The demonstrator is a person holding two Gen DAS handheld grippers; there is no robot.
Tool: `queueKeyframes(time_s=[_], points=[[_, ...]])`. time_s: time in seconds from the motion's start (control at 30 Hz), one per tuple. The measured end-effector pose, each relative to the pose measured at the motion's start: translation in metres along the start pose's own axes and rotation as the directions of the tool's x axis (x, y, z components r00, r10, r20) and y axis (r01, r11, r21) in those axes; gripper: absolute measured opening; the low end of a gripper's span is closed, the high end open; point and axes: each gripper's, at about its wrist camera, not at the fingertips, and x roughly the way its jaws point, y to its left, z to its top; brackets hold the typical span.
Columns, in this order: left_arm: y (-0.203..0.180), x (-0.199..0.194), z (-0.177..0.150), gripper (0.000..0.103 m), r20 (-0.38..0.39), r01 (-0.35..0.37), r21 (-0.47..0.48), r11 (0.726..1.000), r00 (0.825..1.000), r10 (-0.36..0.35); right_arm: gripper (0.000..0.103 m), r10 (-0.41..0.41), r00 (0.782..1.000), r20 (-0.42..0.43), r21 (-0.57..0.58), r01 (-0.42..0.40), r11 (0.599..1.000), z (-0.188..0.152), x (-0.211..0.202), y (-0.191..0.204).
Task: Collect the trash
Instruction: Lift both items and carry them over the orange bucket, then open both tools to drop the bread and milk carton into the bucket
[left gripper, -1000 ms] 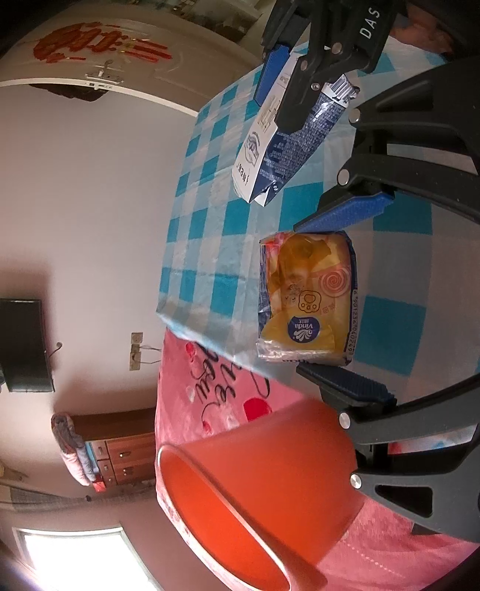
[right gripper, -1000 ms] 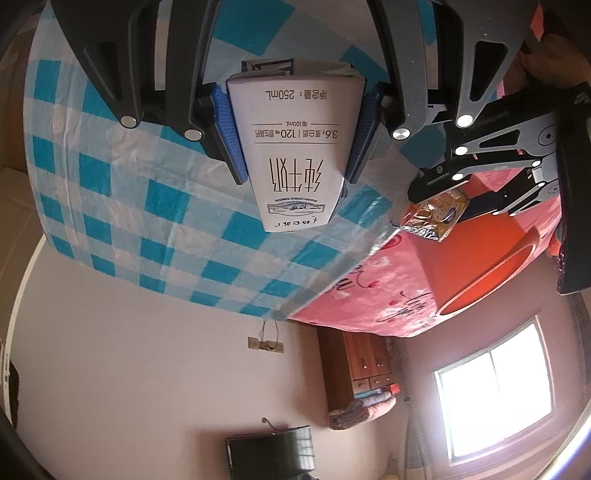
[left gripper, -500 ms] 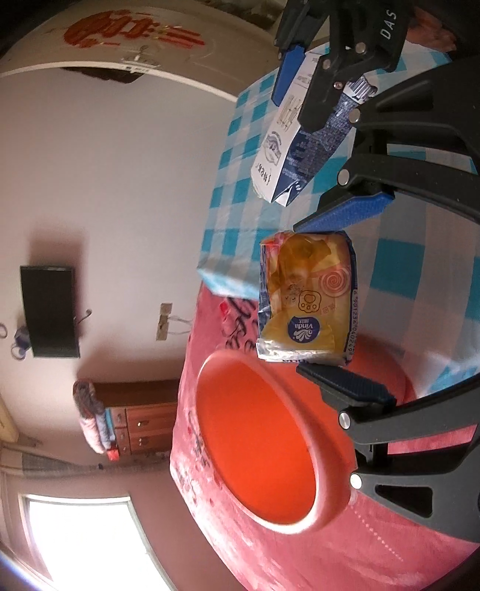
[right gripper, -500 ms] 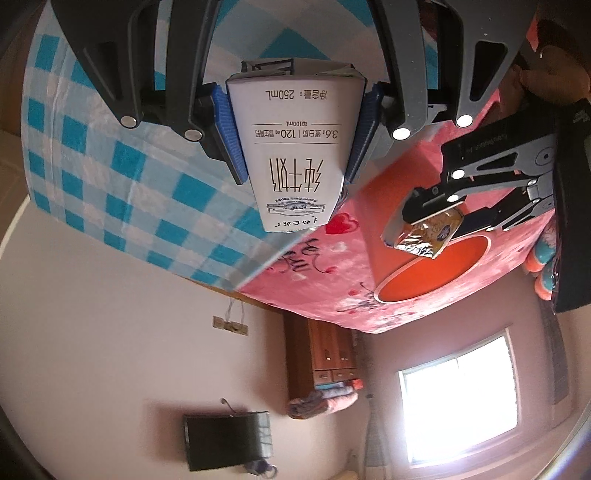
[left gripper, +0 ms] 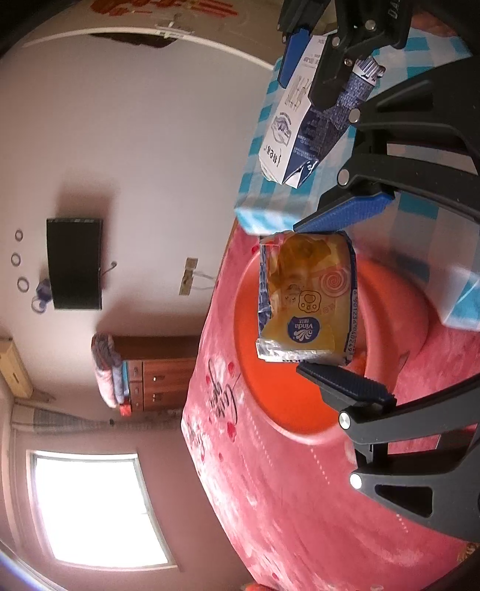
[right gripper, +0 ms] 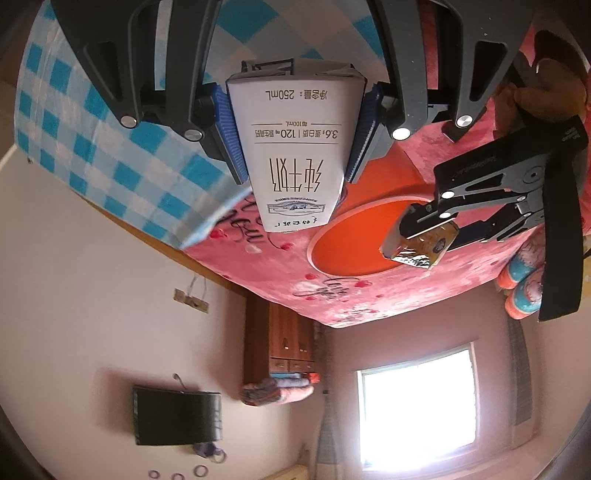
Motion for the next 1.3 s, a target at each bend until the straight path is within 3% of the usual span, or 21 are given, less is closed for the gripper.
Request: queueKeyframes(time_s=[0.5,0.8,1.3], points=[[0.052,0.033,0.014,0.069,-0.033,-0.101,-0.038,0.994,0.994,0.100,0.055,0.074,0.997,-0.007,-0.126,-0.075,0.989,0.049,0.057,0.052],[0.064,0.060,0.012,0.069,-0.080,-0.114,-0.053,0.992,0.991,0.110,0.055,0.060,0.997,-0.048,-0.151,-0.067,0.986,0.053,0.093,0.057],[0.066,0.072,0.007,0.069,-0.113,-0.126,-0.053,0.991,0.986,0.119,0.055,0.048,0.997,-0.064,-0.184,-0.059,0.981,0.052,0.111,0.068]])
